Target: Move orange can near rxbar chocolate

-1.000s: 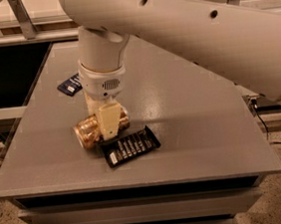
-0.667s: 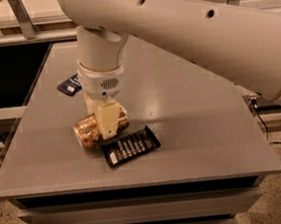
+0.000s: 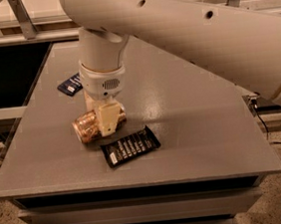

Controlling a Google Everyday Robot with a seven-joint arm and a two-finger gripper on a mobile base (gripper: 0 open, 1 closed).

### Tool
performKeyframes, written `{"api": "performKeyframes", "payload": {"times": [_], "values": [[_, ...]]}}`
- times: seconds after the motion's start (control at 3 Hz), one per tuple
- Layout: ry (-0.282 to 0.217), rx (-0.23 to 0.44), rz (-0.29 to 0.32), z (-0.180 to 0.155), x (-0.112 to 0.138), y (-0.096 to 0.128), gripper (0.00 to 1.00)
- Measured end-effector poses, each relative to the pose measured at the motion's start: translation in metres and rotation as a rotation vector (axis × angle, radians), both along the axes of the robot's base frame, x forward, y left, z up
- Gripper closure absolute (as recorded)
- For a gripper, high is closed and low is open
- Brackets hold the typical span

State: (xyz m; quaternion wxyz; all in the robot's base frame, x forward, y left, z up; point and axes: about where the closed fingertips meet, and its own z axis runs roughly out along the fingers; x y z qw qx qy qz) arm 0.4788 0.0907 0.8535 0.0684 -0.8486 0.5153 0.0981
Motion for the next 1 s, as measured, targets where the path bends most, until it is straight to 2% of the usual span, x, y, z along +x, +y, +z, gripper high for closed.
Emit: {"api": "performKeyframes", "payload": {"times": [0.33, 1.0], "values": [[0.009, 0.003, 0.002, -0.0021, -0.0004, 0.0004, 0.00], [0.018, 0.008, 0.008, -0.0029, -0.0026, 0.0014, 0.00]]}}
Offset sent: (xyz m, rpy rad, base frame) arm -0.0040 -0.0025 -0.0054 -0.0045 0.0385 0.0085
